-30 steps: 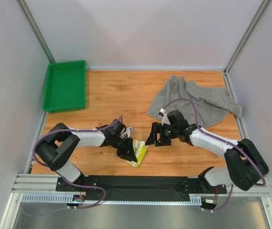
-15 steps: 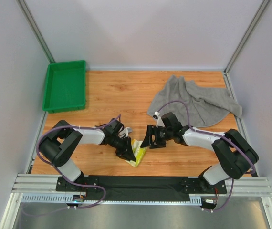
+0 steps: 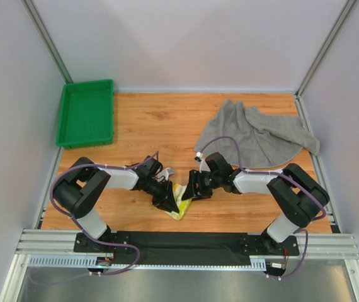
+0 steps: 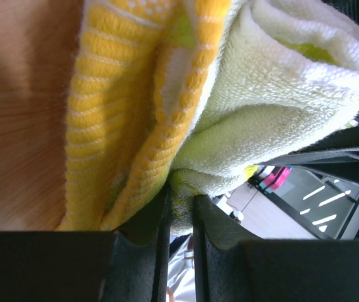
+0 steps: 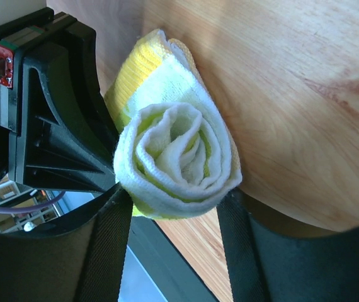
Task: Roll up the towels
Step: Roll the towel
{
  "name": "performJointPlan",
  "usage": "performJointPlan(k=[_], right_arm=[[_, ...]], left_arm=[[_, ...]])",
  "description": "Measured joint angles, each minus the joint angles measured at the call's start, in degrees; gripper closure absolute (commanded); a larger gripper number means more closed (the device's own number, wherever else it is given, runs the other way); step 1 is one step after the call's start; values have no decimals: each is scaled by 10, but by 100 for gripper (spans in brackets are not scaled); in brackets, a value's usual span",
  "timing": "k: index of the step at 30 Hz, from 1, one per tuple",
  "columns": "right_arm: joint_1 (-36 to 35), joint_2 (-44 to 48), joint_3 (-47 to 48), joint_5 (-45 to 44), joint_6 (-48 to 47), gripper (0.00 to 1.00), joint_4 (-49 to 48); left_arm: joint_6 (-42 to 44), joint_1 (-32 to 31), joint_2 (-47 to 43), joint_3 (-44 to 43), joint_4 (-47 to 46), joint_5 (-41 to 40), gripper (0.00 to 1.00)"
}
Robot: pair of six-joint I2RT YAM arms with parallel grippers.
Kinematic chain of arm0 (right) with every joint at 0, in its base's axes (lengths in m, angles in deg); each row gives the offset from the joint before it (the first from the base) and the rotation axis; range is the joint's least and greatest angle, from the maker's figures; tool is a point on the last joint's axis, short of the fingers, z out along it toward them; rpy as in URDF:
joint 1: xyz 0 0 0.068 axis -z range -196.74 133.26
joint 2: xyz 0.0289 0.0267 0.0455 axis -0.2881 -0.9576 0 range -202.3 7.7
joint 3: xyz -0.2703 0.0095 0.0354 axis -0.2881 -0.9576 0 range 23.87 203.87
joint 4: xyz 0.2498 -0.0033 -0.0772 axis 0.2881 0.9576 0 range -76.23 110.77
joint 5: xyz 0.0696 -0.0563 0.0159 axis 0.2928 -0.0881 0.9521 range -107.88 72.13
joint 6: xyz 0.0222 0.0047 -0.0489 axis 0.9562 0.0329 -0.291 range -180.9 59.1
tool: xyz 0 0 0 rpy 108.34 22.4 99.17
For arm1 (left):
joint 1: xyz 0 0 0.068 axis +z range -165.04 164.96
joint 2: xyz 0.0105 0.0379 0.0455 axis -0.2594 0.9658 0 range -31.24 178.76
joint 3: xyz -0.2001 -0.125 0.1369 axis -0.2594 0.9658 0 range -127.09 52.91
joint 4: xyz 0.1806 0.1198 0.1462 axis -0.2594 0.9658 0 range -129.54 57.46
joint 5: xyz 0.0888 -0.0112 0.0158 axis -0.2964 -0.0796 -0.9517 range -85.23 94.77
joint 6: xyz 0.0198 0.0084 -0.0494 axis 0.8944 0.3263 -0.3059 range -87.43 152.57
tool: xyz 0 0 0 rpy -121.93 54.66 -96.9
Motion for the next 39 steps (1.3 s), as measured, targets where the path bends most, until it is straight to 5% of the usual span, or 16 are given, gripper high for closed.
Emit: performJointPlan(k=[5,7,12,15,26,39], right_arm=[[0,-20,2,2,11,69,-16],[-1,-24,7,5,17,76,-17],[-3,-26,17,0,19,80,-10],[-6,-26,27,-7,19,80,6],[-37,-26,90,-65,17,85,117],[-47,-26,111,-92,17,85,164]], left_arm=[[0,0,0,0,0,0,82],[0,0,0,0,0,0,72],[19,1,-24,-6,42,-38,46],[41,-5,-71,-21,99,-102,41],[104,-133,-185,-155,269,-360,45],[101,-267,-125,-178,289,-464,46]])
